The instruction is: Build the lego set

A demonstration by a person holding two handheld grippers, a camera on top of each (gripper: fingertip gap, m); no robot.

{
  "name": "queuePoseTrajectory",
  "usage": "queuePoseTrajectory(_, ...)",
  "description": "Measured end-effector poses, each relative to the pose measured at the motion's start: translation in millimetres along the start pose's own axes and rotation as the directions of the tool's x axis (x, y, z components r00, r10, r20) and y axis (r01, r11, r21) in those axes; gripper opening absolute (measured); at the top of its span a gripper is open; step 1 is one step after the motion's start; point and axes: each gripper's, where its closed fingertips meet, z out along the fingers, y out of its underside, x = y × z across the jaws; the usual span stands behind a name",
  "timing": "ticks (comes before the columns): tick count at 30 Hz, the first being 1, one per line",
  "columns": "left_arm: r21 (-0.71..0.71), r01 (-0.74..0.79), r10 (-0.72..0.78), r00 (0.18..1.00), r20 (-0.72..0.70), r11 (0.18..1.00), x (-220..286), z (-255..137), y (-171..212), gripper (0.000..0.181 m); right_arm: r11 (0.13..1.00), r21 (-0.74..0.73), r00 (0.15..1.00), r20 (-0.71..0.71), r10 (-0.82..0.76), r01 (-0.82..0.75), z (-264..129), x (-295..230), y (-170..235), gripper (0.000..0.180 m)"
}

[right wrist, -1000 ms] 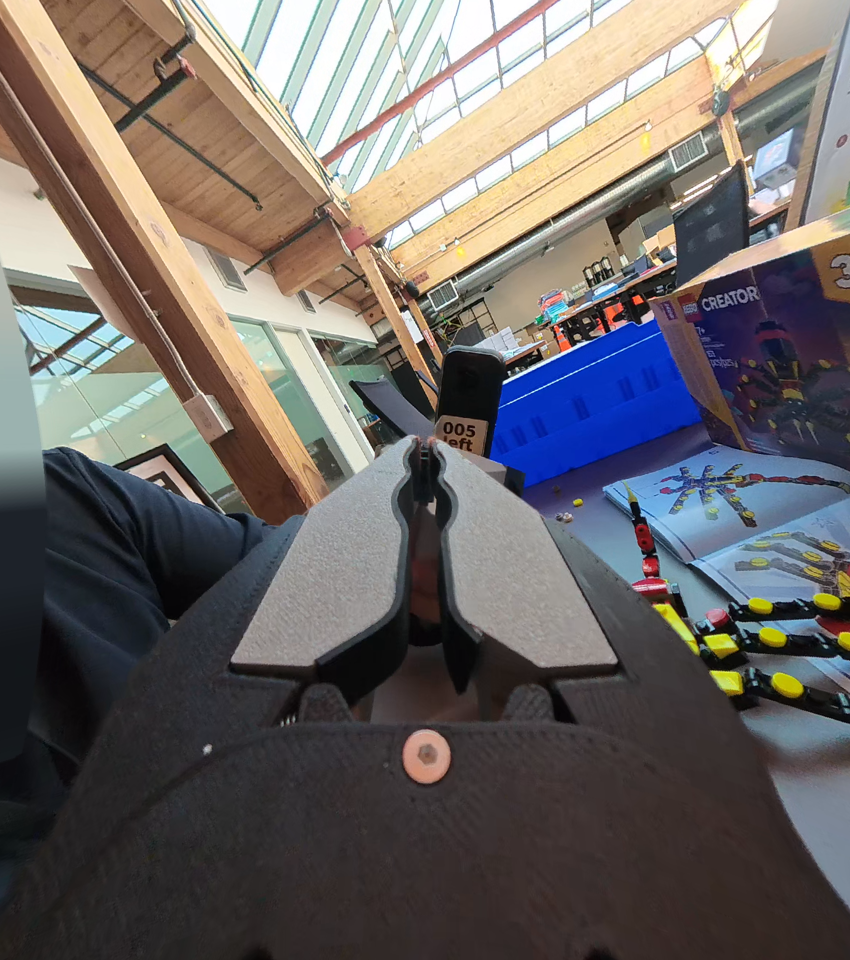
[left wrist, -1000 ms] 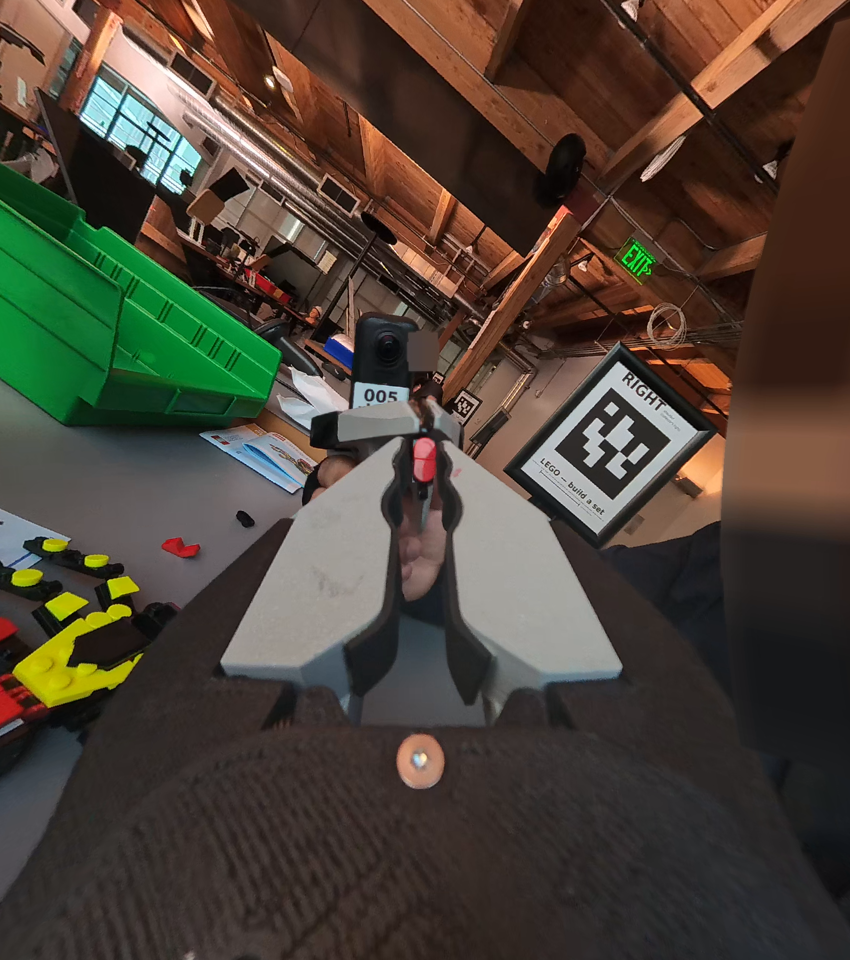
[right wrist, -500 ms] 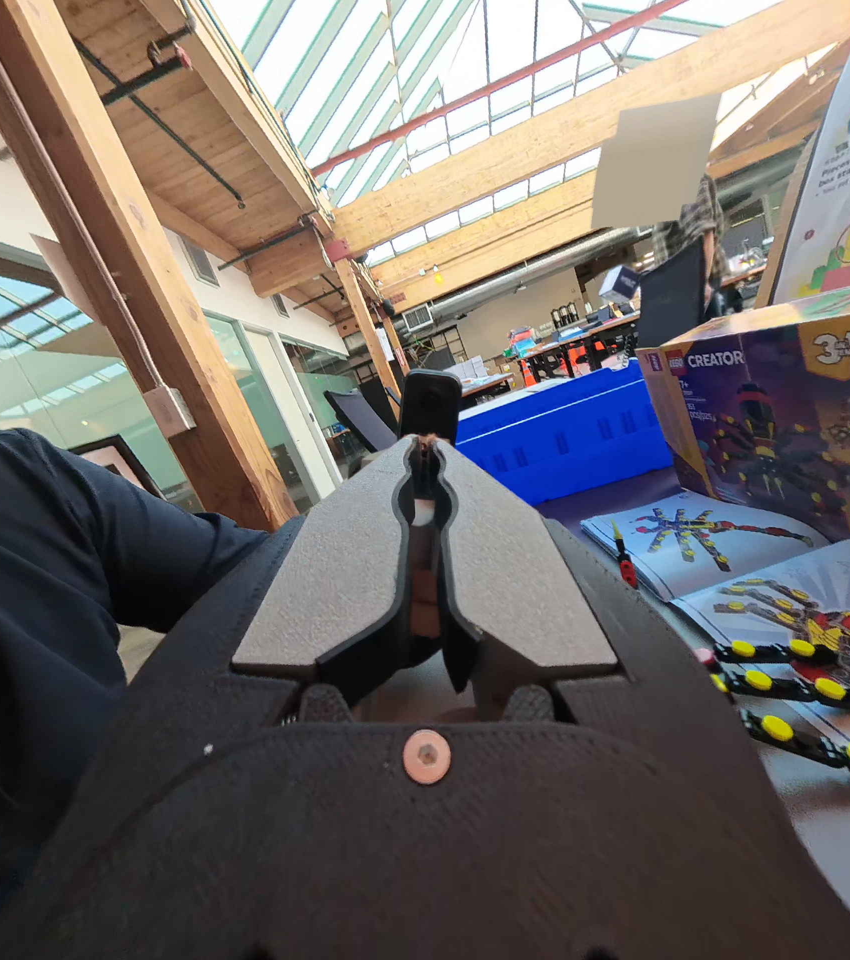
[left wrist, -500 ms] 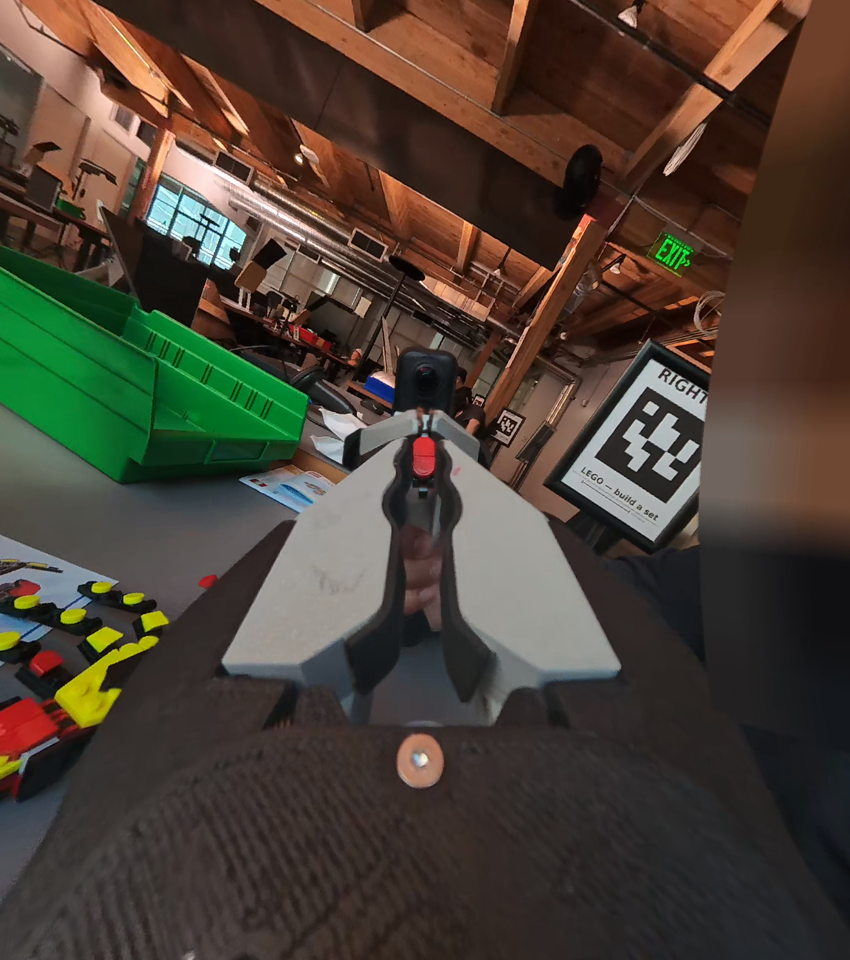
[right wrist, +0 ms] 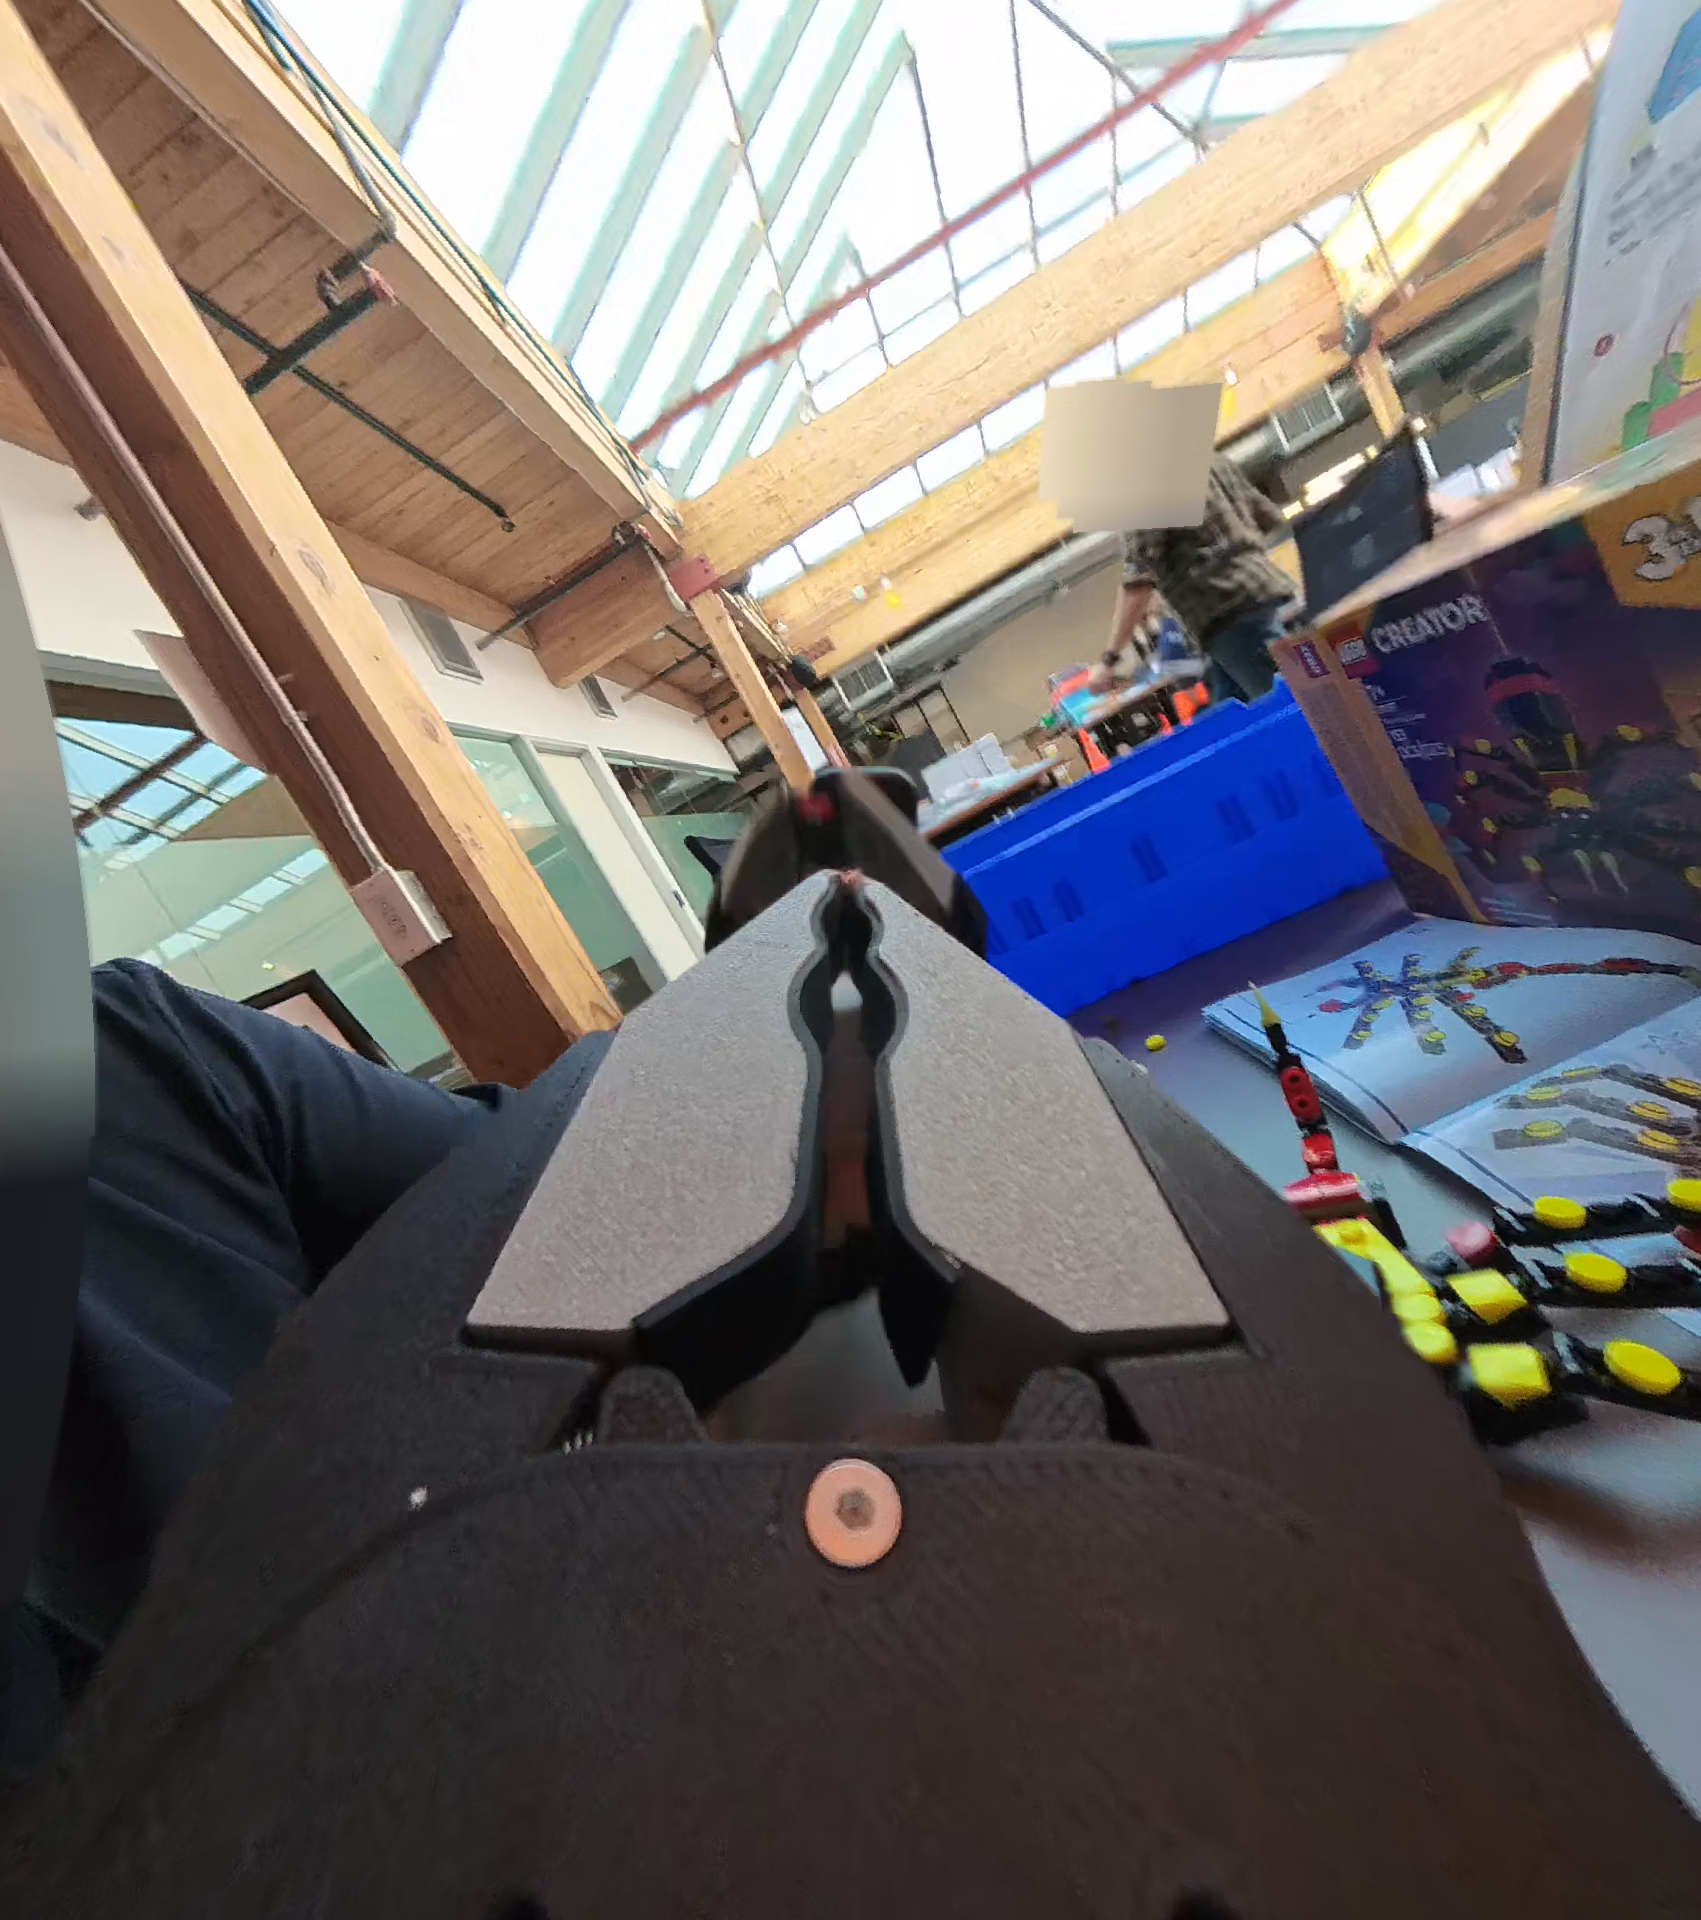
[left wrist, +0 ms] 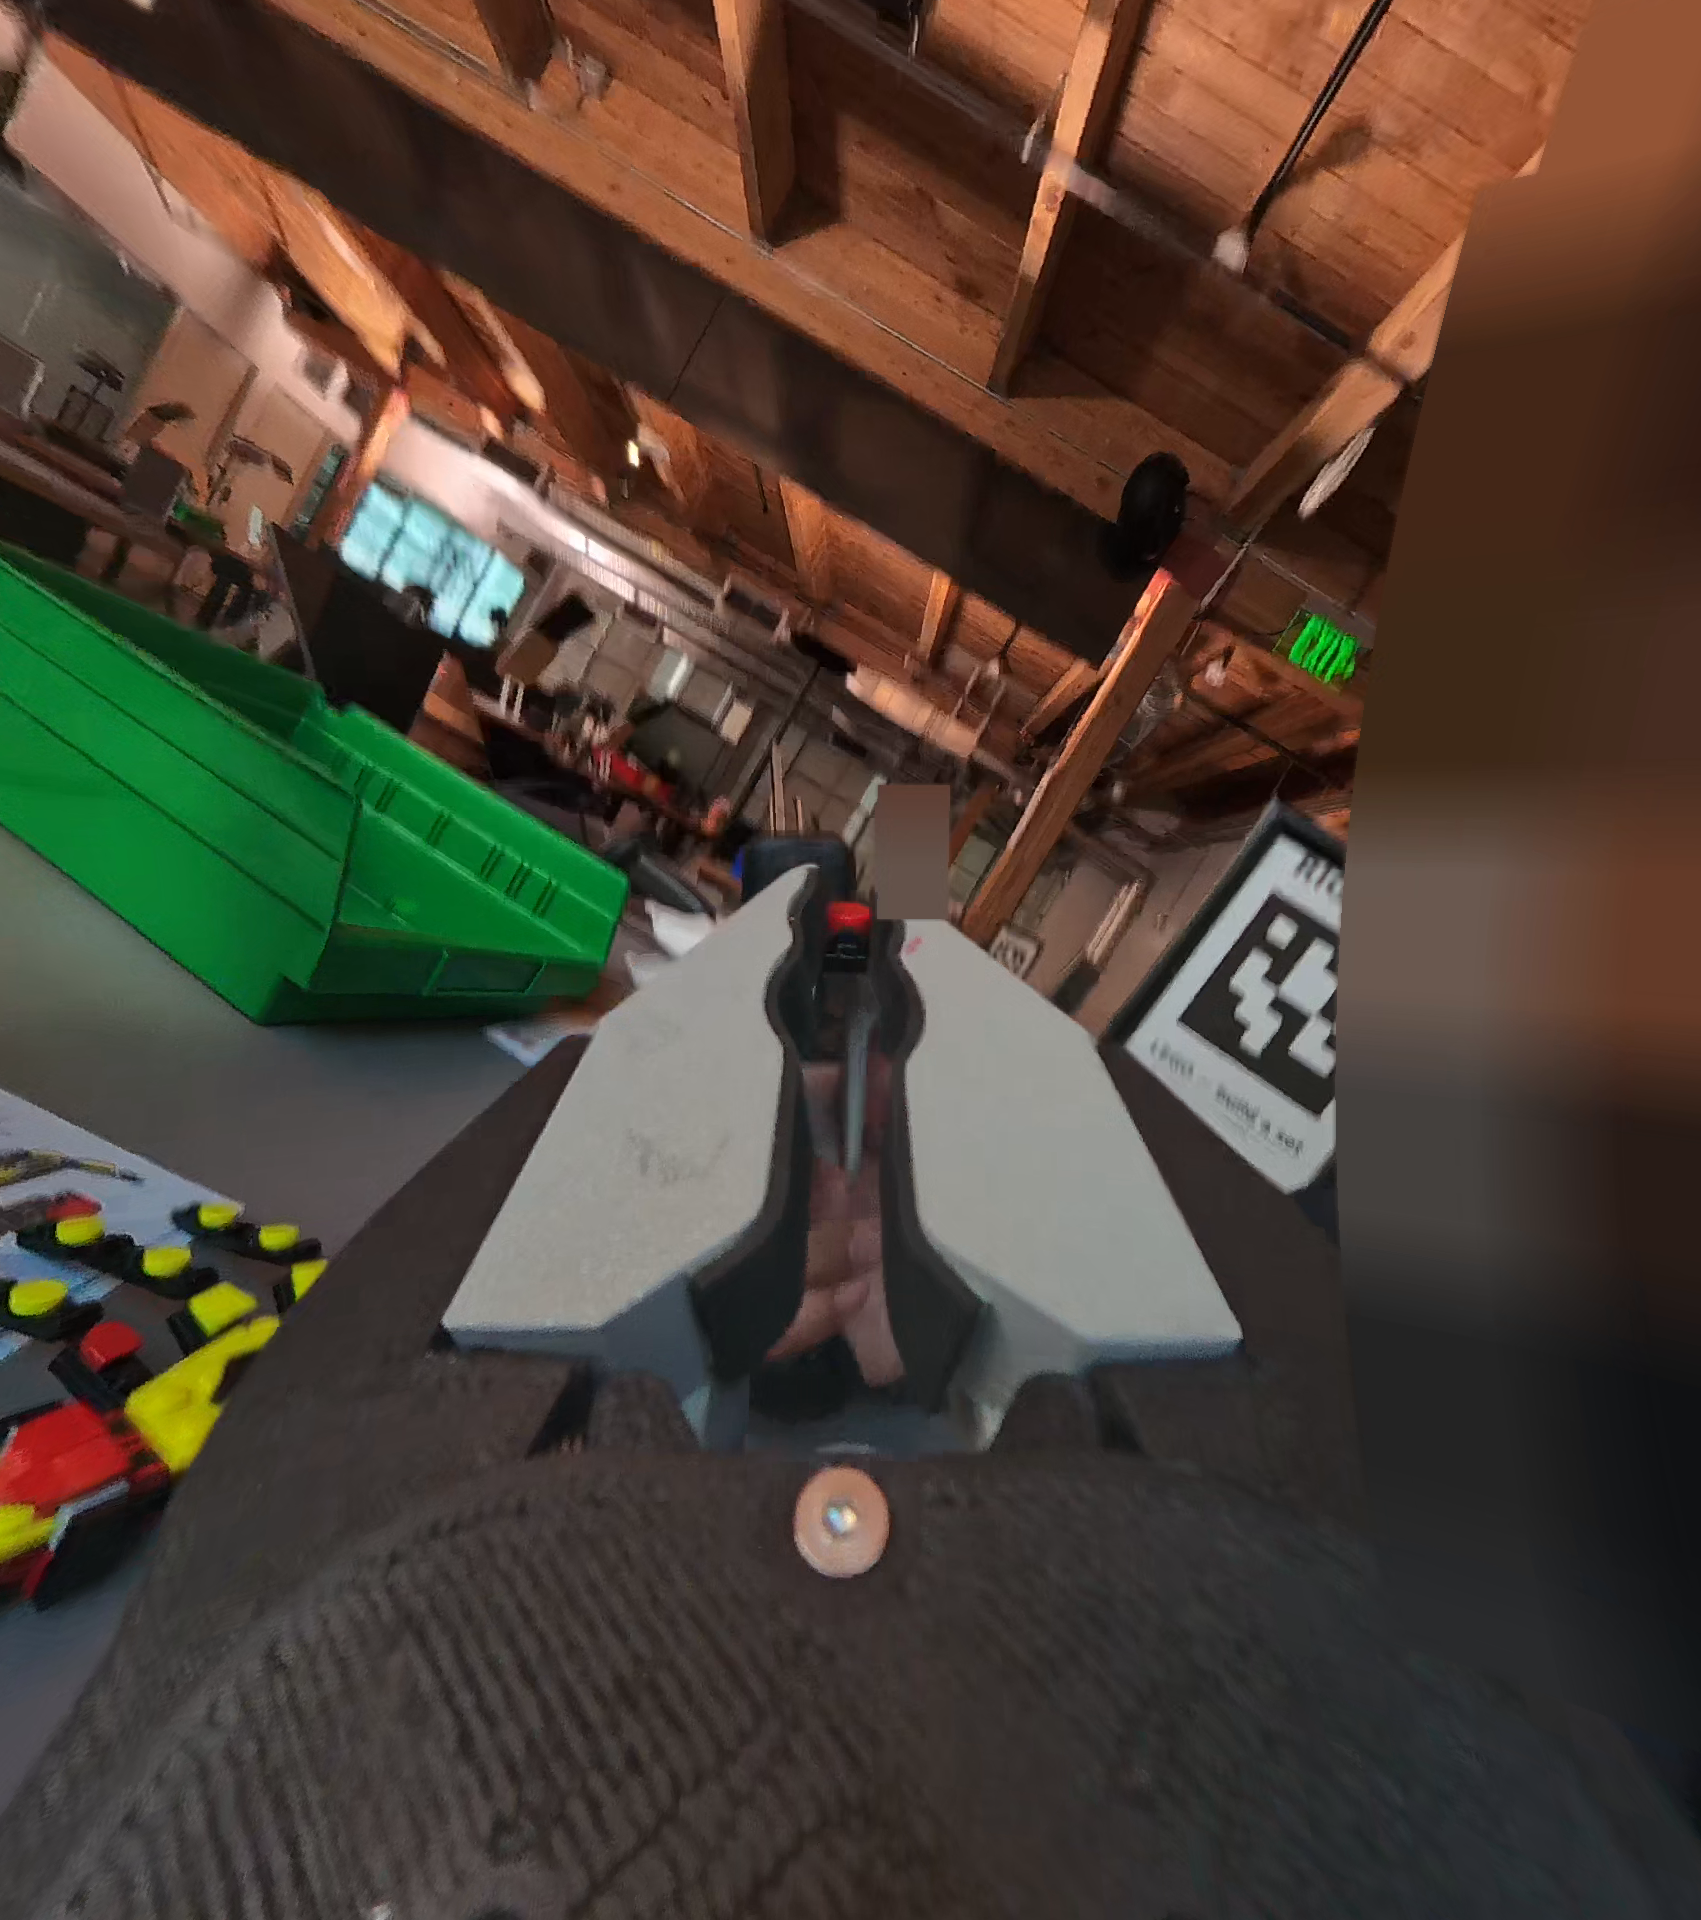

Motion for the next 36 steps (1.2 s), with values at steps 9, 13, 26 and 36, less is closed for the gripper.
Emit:
queuePoseTrajectory(9, 0.093, 0.062, -0.065, 0.997, 0.029, 0.994, -16.2, -20.0, -30.1, 0.004, 0.998, -0.065, 1.0, -0.002, 0.015, -0.016, 2.5, 10.7, 11.5, 0.0)
queuePoseTrajectory(13, 0.032, 0.144, -0.145, 0.989, 0.021, 0.989, -23.2, -14.7, -13.2, 0.005, 0.991, -0.08, 0.993, -0.024, -0.114, 0.112, 4.1, 4.5, 5.7, 0.0)
queuePoseTrajectory(26, -0.048, 0.19, -0.191, 0.982, -0.007, 0.981, -18.5, 0.6, 14.3, 0.004, 0.996, -0.076, 0.998, -0.045, -0.04, 0.036, -0.8, 13.4, 3.8, 0.005)
queuePoseTrajectory(36, -0.059, 0.152, -0.152, 0.988, 0.005, 0.987, -17.6, -0.1, 14.0, 0.005, 0.994, -0.11, 1.0, 0.002, -0.025, 0.025, -0.1, 8.9, 6.0, 0.0)
